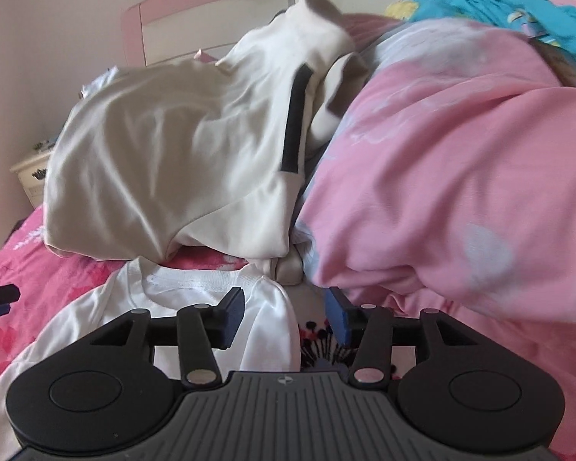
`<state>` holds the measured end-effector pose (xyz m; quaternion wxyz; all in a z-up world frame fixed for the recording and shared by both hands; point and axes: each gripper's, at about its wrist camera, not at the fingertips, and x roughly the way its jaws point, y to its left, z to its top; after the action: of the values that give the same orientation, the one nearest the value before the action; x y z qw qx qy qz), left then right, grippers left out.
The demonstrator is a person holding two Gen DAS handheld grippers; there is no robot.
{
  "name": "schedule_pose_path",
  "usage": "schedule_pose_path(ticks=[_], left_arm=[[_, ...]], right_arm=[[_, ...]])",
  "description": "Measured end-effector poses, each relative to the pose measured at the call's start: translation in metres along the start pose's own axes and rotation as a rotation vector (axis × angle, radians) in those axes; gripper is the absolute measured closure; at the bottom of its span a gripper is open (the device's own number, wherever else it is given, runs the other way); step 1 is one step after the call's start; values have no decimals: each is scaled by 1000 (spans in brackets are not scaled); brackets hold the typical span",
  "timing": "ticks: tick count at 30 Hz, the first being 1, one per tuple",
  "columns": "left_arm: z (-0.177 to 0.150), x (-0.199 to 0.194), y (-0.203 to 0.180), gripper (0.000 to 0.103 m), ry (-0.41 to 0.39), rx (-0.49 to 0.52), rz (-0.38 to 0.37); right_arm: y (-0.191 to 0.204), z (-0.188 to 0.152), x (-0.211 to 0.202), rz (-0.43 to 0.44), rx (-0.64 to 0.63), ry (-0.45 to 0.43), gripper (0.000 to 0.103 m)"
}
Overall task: Fold clothes
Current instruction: 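Lay the sweatshirt flat on the bed and open both grippers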
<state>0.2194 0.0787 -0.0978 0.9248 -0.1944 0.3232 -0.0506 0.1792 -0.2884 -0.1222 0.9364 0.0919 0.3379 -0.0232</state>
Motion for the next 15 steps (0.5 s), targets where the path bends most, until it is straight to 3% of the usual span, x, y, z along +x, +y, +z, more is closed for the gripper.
schedule_pose_path(ticks=[15], left_arm=[[2,-86,-25,47,-13,106,-19]], right_arm=[[-18,-23,-94,131,78,50,53]])
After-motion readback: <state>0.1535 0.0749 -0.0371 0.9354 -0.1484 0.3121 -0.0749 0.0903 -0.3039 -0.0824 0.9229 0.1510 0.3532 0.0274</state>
